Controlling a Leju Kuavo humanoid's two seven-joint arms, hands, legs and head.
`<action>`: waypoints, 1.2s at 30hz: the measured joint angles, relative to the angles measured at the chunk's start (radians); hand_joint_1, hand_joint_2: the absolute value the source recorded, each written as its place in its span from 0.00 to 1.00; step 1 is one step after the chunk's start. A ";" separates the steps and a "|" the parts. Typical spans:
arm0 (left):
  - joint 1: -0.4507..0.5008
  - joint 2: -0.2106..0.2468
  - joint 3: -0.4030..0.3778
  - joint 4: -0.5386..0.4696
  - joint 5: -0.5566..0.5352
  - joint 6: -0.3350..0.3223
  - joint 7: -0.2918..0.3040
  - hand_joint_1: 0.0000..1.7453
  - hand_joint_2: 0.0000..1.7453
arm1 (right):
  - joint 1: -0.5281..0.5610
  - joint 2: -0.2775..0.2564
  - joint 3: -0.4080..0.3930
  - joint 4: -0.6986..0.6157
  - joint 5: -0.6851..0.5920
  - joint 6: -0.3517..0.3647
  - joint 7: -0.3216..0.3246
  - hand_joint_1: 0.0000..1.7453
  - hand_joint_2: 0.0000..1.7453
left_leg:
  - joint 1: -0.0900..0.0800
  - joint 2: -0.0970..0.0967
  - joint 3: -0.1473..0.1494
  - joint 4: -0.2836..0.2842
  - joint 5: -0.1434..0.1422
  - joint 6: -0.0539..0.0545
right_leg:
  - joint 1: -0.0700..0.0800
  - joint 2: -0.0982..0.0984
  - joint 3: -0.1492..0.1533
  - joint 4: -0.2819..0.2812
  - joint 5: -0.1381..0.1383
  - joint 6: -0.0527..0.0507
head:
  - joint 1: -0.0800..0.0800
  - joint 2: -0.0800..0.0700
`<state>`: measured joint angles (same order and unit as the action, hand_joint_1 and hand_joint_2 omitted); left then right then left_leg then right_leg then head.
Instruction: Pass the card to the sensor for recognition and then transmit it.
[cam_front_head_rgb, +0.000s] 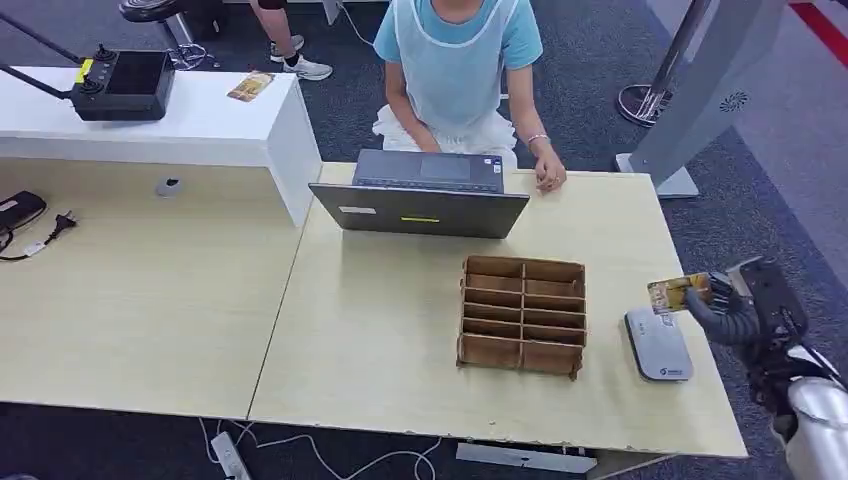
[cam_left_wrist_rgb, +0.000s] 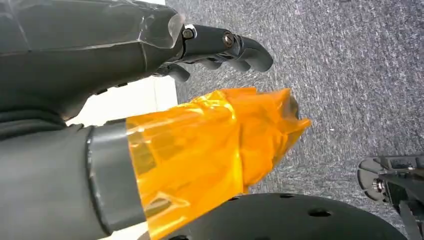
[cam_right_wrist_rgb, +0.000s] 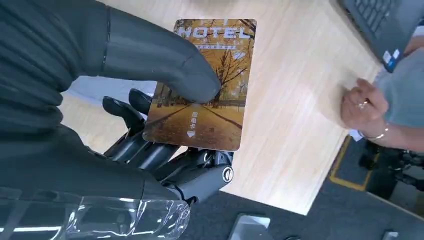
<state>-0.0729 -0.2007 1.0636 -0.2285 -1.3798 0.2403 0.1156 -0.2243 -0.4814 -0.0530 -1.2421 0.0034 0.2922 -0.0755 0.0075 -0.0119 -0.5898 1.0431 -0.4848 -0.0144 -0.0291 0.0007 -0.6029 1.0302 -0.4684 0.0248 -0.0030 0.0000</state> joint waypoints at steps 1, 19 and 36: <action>0.000 0.000 0.000 0.000 -0.002 0.000 0.000 0.00 0.00 | -0.005 -0.002 0.000 -0.004 -0.004 0.002 0.000 1.00 1.00 | 0.000 0.000 0.000 0.000 0.000 0.000 | 0.000 0.000 0.000 0.000 0.000 0.000 | 0.000 0.000; -0.001 0.000 0.000 0.000 0.004 -0.003 -0.001 0.00 0.00 | -0.215 -0.021 0.106 -0.071 0.175 -0.112 -0.007 1.00 1.00 | 0.000 0.000 -0.001 0.000 0.000 0.000 | 0.000 0.001 0.000 0.000 0.000 0.000 | 0.000 0.000; -0.002 -0.005 0.000 0.000 -0.006 -0.019 -0.009 0.00 0.00 | -0.630 0.023 0.389 -0.059 0.605 -0.221 0.026 1.00 1.00 | 0.000 0.000 -0.001 0.000 0.001 -0.001 | 0.000 0.001 0.000 0.001 0.000 0.000 | 0.000 0.000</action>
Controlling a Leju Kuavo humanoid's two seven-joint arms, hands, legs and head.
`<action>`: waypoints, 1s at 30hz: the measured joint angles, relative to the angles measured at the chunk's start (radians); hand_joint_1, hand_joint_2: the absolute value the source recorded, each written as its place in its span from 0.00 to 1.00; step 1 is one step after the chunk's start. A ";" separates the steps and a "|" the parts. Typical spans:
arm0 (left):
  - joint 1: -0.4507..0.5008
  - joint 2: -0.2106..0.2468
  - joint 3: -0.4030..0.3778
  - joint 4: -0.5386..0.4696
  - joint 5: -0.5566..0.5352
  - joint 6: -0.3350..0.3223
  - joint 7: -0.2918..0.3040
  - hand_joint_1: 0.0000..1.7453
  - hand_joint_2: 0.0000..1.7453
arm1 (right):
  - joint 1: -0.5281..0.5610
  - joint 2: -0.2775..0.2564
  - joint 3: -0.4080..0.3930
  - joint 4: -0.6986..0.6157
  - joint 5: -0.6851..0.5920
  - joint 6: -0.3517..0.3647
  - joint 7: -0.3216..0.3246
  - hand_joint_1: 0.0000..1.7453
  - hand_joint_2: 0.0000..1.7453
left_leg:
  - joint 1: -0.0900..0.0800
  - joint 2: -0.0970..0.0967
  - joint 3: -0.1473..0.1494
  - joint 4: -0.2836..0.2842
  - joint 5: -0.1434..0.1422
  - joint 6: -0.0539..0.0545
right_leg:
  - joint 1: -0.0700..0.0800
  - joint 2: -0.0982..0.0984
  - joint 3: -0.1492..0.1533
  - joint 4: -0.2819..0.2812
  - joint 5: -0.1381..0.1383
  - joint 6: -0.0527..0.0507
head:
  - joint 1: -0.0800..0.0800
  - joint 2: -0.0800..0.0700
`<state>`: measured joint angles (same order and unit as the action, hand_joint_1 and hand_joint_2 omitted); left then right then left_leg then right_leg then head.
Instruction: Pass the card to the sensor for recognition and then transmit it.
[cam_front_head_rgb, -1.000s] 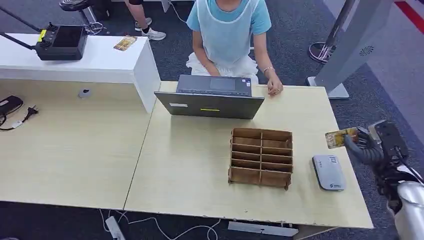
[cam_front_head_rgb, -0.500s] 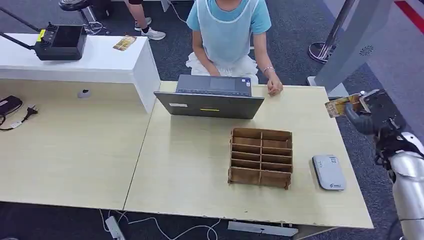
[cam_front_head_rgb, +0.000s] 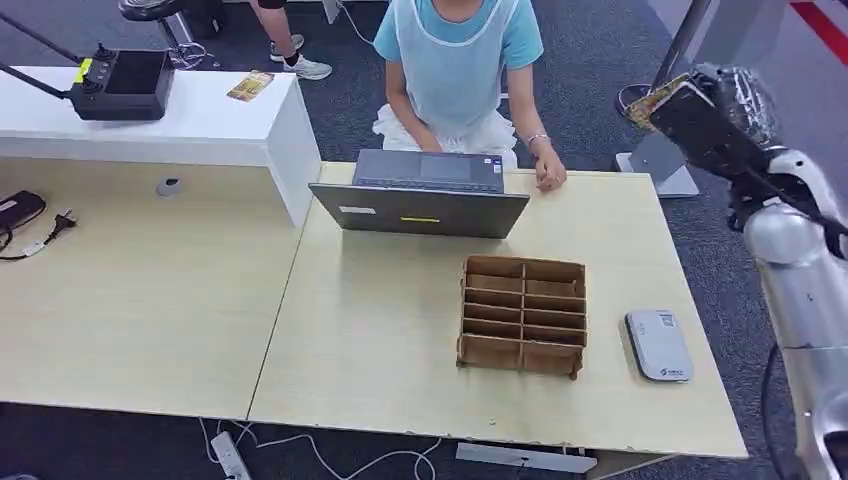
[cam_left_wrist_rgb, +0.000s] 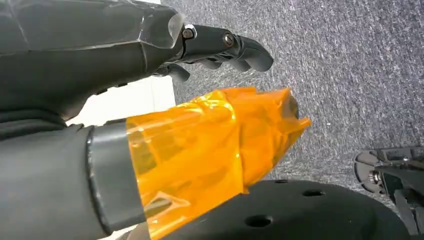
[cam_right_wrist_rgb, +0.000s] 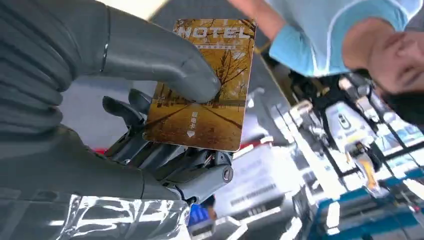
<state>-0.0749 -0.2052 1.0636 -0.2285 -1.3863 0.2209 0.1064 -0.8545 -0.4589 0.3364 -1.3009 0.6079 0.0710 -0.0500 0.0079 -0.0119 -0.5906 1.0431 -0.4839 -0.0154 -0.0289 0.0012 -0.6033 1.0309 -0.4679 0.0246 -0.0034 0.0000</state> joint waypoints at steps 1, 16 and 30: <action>0.000 0.000 0.000 0.000 -0.002 -0.003 0.000 0.00 0.00 | -0.023 0.005 0.016 0.008 0.025 -0.004 0.001 1.00 1.00 | 0.000 0.000 0.000 0.000 0.000 0.000 | 0.000 0.000 0.000 0.000 0.000 0.000 | 0.000 0.000; -0.002 0.000 -0.019 0.000 -0.022 -0.013 -0.001 0.00 0.00 | -0.330 0.131 0.221 0.271 0.336 -0.042 0.054 1.00 1.00 | 0.000 0.000 0.000 0.000 0.000 -0.001 | 0.000 0.000 0.000 0.000 0.000 0.000 | 0.001 0.000; -0.003 0.000 -0.043 0.000 -0.037 -0.023 -0.002 0.00 0.00 | -0.436 0.280 0.274 0.518 0.386 -0.032 0.122 1.00 1.00 | 0.000 0.000 0.001 0.000 0.000 -0.001 | 0.000 0.000 0.000 0.000 0.000 0.000 | 0.001 0.000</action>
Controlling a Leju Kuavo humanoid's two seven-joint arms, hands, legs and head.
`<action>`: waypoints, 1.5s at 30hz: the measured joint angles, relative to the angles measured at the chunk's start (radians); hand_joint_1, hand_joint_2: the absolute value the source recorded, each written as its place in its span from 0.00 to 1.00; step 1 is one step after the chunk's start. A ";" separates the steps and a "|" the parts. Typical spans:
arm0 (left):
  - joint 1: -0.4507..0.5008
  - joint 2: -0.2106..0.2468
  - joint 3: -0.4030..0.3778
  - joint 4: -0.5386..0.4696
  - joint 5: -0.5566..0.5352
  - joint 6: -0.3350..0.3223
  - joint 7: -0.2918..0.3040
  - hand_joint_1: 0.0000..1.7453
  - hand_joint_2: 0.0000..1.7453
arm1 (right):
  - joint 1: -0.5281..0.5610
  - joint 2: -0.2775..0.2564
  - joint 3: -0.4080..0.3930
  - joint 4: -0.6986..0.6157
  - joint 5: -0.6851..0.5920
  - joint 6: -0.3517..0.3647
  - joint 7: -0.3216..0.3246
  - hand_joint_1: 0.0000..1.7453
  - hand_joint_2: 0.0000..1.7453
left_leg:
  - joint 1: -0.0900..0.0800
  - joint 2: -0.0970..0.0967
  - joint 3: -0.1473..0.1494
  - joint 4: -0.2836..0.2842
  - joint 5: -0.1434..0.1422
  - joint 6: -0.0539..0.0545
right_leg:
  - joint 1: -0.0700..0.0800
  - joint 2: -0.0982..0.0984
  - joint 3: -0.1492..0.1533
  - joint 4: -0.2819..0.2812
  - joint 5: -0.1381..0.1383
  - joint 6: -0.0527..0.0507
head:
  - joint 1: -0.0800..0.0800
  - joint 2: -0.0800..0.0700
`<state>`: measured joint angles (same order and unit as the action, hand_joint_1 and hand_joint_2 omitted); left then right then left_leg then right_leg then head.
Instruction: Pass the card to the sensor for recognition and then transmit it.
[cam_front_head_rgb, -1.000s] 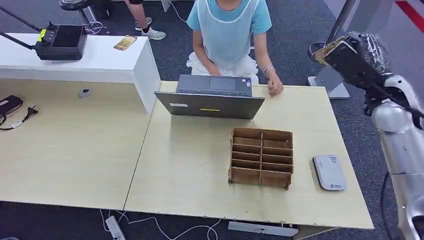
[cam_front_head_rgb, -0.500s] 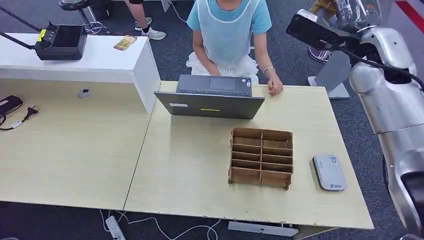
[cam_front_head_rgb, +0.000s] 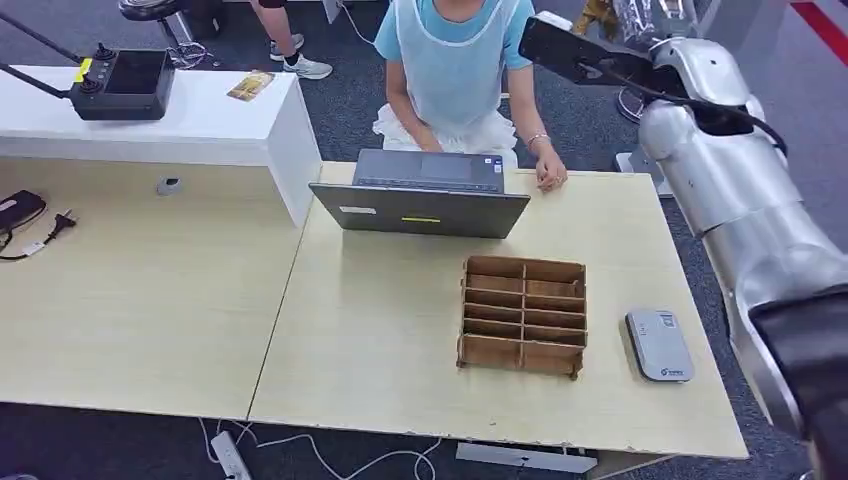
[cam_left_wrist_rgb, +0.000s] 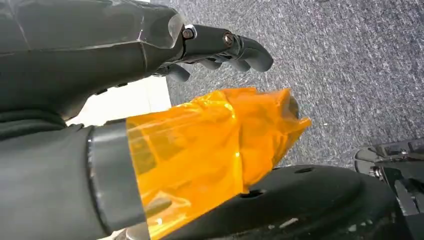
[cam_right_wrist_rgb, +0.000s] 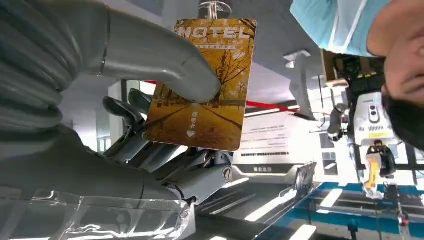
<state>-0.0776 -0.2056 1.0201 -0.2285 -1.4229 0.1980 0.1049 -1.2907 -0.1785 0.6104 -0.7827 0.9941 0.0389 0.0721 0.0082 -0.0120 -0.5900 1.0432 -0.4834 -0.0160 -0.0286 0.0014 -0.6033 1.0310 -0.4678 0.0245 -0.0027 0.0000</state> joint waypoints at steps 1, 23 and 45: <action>0.000 0.000 0.000 0.000 -0.001 0.000 0.000 0.00 0.00 | -0.004 0.006 0.003 0.011 0.002 -0.001 0.000 1.00 1.00 | 0.000 0.000 0.000 0.000 0.000 0.000 | 0.000 0.000 0.000 0.000 0.000 0.000 | 0.000 0.000; 0.000 -0.002 -0.005 0.000 0.003 0.000 0.000 0.00 0.00 | -0.023 0.070 0.013 0.222 0.059 -0.005 0.034 1.00 1.00 | 0.000 0.000 0.000 0.000 0.000 0.000 | 0.000 0.000 0.000 0.000 0.000 0.000 | 0.000 0.000; 0.000 -0.003 -0.008 0.000 -0.002 0.002 0.001 0.00 0.00 | -0.023 0.073 0.003 0.261 0.058 -0.010 0.035 0.00 1.00 | 0.000 0.000 0.000 0.000 0.000 0.000 | 0.000 0.000 0.000 0.000 0.000 0.000 | 0.000 0.000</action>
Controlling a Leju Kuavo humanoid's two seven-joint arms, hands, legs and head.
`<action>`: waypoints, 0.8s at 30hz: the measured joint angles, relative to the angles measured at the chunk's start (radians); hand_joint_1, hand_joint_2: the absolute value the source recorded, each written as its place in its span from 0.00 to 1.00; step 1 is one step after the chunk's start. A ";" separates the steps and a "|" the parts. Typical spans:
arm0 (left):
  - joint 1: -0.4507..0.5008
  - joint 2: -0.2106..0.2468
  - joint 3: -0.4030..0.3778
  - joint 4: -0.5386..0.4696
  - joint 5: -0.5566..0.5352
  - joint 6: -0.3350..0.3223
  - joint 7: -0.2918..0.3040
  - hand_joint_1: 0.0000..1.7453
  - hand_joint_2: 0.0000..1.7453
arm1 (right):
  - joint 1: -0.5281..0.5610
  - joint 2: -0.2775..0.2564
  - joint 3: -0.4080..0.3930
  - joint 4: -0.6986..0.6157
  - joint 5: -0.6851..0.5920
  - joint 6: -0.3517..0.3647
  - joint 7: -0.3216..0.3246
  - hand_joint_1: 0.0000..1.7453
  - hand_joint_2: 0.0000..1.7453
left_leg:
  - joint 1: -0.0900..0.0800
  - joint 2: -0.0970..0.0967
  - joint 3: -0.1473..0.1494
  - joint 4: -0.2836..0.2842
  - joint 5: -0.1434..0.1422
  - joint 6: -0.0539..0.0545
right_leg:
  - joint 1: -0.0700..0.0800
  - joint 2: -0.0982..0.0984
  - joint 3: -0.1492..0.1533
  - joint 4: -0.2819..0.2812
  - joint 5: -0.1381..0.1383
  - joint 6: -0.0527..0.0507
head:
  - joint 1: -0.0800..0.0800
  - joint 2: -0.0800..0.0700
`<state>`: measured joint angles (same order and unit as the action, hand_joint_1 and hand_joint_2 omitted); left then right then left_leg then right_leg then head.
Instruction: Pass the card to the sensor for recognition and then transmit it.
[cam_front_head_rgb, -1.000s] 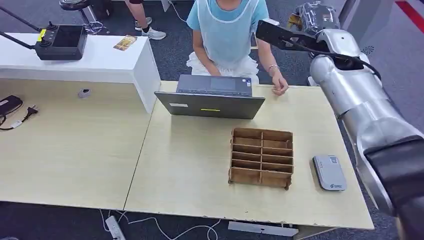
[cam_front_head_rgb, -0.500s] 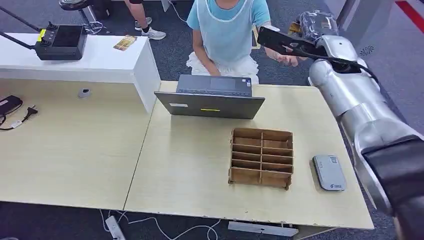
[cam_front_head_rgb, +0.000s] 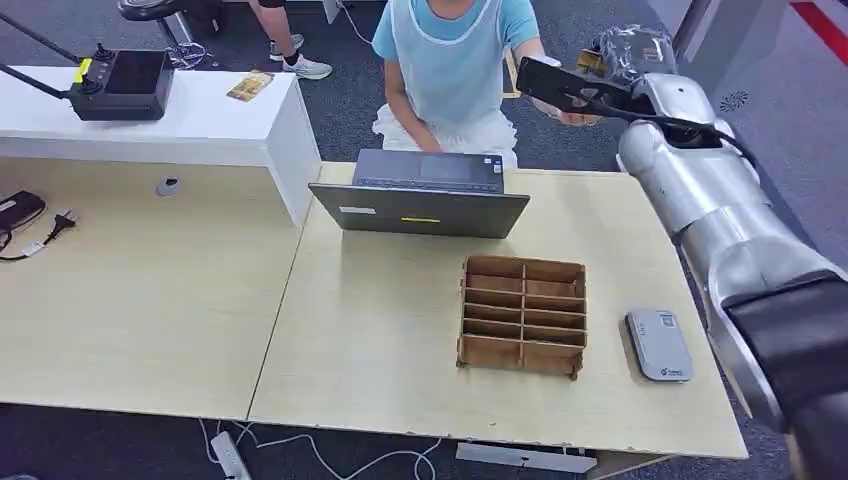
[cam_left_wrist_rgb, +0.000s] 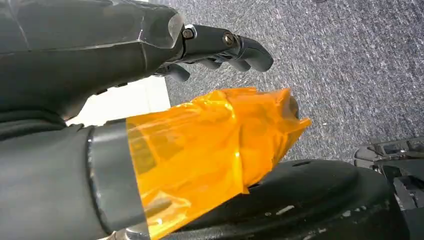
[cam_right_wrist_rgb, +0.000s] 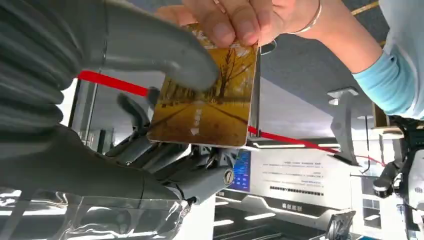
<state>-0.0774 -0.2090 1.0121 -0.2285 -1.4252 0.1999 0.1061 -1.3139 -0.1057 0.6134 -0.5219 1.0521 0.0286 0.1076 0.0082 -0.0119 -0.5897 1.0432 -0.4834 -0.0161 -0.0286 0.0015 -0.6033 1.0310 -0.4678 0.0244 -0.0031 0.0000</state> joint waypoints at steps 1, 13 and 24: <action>0.000 0.000 0.000 0.000 -0.002 0.000 0.000 0.00 0.00 | 0.000 0.000 0.000 0.001 0.001 0.000 0.000 0.00 1.00 | 0.000 0.000 0.000 0.000 0.000 0.000 | 0.000 0.000 0.000 0.000 0.000 0.000 | 0.000 0.000; 0.000 0.000 0.000 0.000 -0.003 0.006 0.002 0.00 0.00 | 0.010 0.003 -0.062 -0.007 -0.120 -0.048 -0.037 0.00 1.00 | 0.000 0.000 0.000 0.000 0.000 0.000 | 0.000 0.000 0.000 0.000 0.000 0.000 | 0.000 0.000; 0.001 0.000 0.000 0.000 0.012 0.016 0.000 0.00 0.00 | 0.108 0.021 -0.293 -0.218 -0.502 -0.042 -0.148 0.00 1.00 | 0.000 0.000 0.000 0.000 0.000 0.000 | 0.000 0.000 0.000 0.000 0.000 0.000 | 0.000 0.000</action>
<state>-0.0762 -0.2090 1.0121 -0.2285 -1.4130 0.2163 0.1057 -1.2055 -0.0847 0.3206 -0.7395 0.5504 -0.0131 -0.0408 0.0082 -0.0120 -0.5897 1.0432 -0.4834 -0.0161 -0.0286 0.0014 -0.6033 1.0310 -0.4677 0.0243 -0.0027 0.0000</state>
